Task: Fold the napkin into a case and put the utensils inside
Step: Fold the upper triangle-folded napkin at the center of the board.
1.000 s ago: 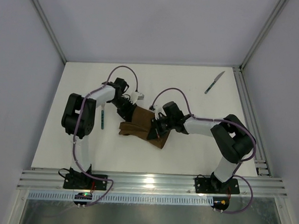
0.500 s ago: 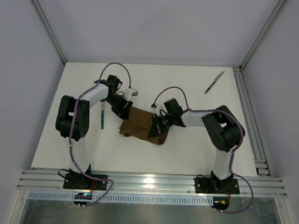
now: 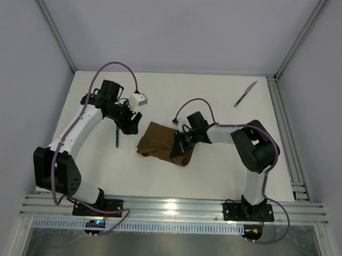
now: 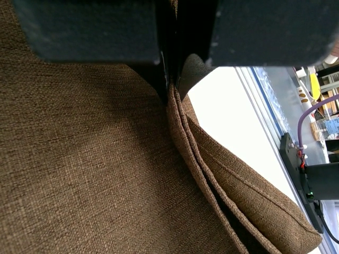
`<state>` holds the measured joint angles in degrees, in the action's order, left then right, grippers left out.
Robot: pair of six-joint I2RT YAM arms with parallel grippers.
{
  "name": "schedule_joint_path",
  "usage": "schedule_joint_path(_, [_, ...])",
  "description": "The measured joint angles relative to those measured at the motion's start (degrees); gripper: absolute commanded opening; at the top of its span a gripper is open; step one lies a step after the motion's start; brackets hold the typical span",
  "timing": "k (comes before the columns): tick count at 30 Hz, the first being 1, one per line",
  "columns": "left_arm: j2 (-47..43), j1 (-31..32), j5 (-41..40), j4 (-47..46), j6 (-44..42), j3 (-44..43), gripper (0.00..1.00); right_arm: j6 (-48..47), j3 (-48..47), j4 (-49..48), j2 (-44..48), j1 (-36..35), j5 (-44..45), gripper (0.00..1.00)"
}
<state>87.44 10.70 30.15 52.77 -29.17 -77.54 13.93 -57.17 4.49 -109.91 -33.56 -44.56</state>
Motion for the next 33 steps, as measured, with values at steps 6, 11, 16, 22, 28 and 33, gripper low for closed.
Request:
schedule_joint_path(6, [-3.7,12.8,-5.4,1.5,-4.2,14.3,0.62,-0.2,-0.3,0.9,0.0,0.0,0.0,0.04])
schedule_joint_path(11, [-3.5,17.2,-11.2,-1.9,-4.3,17.5,0.62,-0.3,-0.5,1.2,0.0,0.0,0.0,0.04])
schedule_joint_path(16, [-3.5,19.4,-16.5,-8.3,-4.2,19.2,0.56,-0.5,-0.5,1.5,0.0,0.0,0.0,0.04])
schedule_joint_path(22, [-2.7,20.1,-19.1,-12.6,-3.9,20.9,0.55,-1.1,-0.5,2.0,0.0,0.0,0.0,0.04])
schedule_joint_path(28, [-2.1,20.4,-18.6,-13.3,-3.6,20.9,0.27,-1.6,-0.9,2.7,0.0,0.0,0.0,0.04])
schedule_joint_path(33, [-0.1,20.5,-19.1,-14.1,-2.7,20.8,0.03,-2.6,-1.3,3.6,-0.1,0.0,-0.3,0.05])
